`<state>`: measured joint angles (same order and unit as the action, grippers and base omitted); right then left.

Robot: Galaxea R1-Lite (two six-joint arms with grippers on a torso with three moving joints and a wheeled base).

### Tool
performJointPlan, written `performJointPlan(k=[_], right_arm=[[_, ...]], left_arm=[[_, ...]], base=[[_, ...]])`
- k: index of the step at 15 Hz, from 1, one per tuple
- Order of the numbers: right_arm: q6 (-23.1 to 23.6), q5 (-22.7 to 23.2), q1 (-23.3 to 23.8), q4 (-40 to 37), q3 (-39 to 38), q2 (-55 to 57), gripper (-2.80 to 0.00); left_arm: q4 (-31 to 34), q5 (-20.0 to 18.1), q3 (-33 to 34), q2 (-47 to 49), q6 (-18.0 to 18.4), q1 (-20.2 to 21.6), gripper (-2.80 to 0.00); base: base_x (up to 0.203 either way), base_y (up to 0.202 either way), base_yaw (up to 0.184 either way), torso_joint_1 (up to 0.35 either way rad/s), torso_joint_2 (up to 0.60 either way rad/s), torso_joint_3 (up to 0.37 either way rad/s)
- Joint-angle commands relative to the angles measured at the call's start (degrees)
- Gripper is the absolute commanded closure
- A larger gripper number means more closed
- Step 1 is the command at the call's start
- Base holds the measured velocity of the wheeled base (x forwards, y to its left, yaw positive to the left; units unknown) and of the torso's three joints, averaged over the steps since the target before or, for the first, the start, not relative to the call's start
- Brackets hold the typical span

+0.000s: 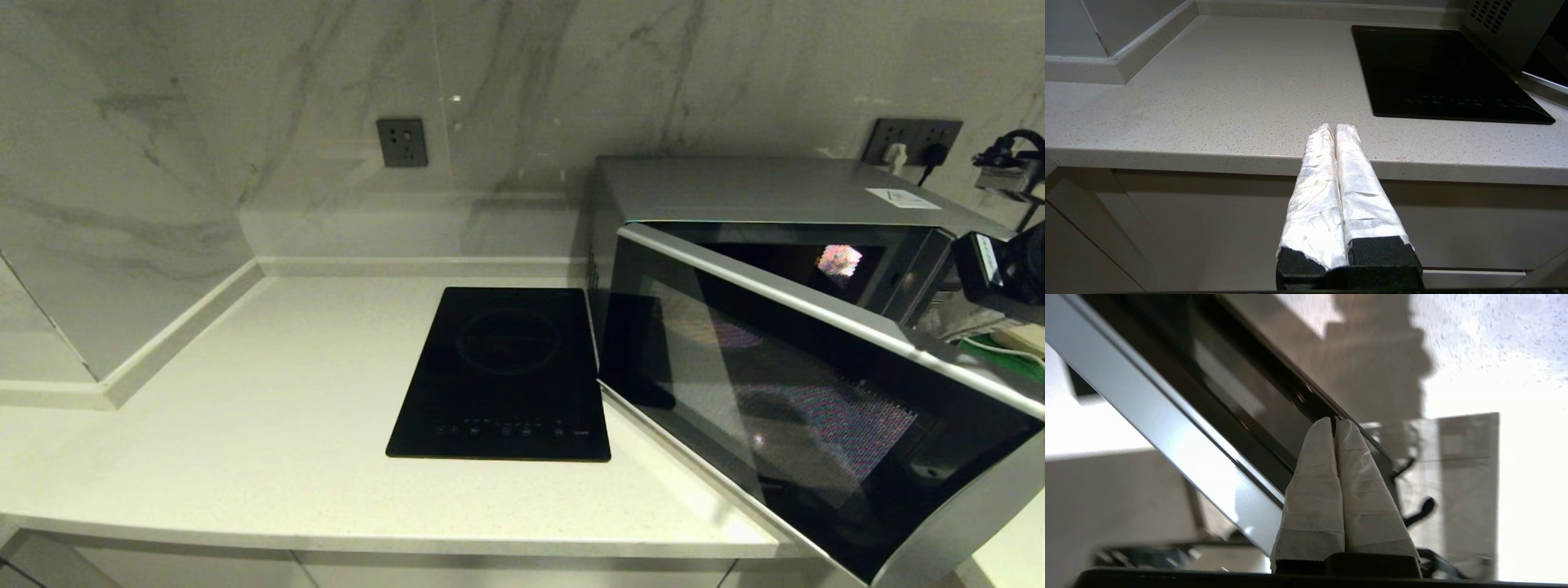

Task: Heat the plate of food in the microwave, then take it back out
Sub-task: Open the microwave oven

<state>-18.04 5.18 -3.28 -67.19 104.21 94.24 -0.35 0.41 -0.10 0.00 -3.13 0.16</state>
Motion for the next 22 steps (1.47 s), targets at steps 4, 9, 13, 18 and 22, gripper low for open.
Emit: performJointPlan(k=[4, 9, 13, 18, 22], right_arm=[[6.3, 2.2, -4.9, -0.4, -5.0, -4.9, 0.00], [6.3, 2.2, -11.9, -0.4, -6.5, -6.3, 0.00], [5.4, 2.1, -20.5, -0.2, -8.0, -7.8, 0.00], [4.1, 2.0, -29.9, 0.0, -8.6, -7.9, 0.00], [3.3, 1.7, -34.9, 1.4, -9.9, -7.7, 0.00]], left_arm=[[0.0, 0.0, 0.0, 0.0, 0.0, 0.0, 0.00], [0.0, 0.0, 0.0, 0.0, 0.0, 0.0, 0.00], [0.0, 0.0, 0.0, 0.0, 0.0, 0.0, 0.00], [0.0, 0.0, 0.0, 0.0, 0.0, 0.0, 0.00], [0.0, 0.0, 0.0, 0.0, 0.0, 0.0, 0.00]], base=[[0.000, 0.000, 0.000, 0.000, 0.00, 0.000], [0.000, 0.000, 0.000, 0.000, 0.00, 0.000], [0.000, 0.000, 0.000, 0.000, 0.00, 0.000], [0.000, 0.000, 0.000, 0.000, 0.00, 0.000], [0.000, 0.000, 0.000, 0.000, 0.00, 0.000]])
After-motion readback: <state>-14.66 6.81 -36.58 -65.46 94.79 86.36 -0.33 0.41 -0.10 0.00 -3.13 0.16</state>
